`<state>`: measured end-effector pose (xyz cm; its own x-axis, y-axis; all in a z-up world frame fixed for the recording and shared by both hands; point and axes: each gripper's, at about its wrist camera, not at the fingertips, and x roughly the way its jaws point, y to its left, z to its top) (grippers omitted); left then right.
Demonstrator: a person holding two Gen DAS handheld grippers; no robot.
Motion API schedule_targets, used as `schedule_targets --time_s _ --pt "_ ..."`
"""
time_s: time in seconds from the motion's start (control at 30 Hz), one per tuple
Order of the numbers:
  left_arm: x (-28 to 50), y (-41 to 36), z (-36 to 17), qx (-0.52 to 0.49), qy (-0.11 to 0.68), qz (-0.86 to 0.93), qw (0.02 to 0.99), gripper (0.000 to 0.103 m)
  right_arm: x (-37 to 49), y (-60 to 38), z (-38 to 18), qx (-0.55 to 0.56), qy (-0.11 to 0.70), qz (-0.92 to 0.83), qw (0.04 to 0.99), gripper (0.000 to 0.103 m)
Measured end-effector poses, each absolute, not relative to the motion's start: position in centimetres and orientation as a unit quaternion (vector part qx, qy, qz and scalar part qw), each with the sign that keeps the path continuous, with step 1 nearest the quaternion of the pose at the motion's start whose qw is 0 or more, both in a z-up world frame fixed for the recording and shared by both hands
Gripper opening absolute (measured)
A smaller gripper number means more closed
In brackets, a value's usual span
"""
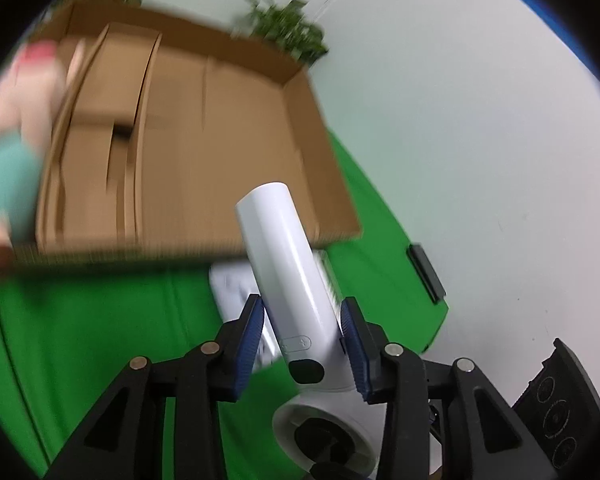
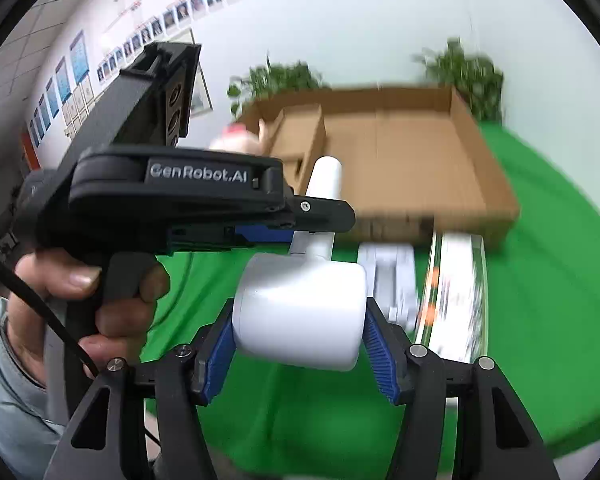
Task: Organize objects
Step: 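Lift the lint roller and carry it into the large box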
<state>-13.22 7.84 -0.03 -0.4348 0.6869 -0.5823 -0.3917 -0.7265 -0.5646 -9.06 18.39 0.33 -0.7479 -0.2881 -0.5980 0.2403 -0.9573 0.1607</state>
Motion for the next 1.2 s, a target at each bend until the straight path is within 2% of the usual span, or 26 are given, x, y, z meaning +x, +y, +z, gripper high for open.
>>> schedule_targets --time_s 0.37,0.57,0.7,0.83,1.2 --pt "-19.1 7.4 9.6 -0.351 -0.12 0.88 0.296 0.038 -16.5 17.9 8.5 0.255 -0.045 -0.95 0.172 0.057" --pt "-22.2 6.6 11.9 -0.344 -0.091 0.893 0.276 0.037 -21.5 17.2 10.9 0.252 -0.046 -0.95 0.182 0.057" --pt "-24.7 7.3 10.0 -0.367 -0.074 0.89 0.261 0.038 -24.6 17.0 10.1 0.277 -0.063 -0.94 0.191 0.057" --pt "-27.5 7.6 5.9 -0.406 -0.074 0.878 0.243 0.038 -28.1 17.7 7.2 0.328 -0.107 -0.913 0.217 0.057" --pt "-31.2 9.6 -2.0 -0.487 -0.04 0.846 0.213 0.036 -33.9 17.8 -0.9 0.412 -0.126 -0.883 0.187 0.056"
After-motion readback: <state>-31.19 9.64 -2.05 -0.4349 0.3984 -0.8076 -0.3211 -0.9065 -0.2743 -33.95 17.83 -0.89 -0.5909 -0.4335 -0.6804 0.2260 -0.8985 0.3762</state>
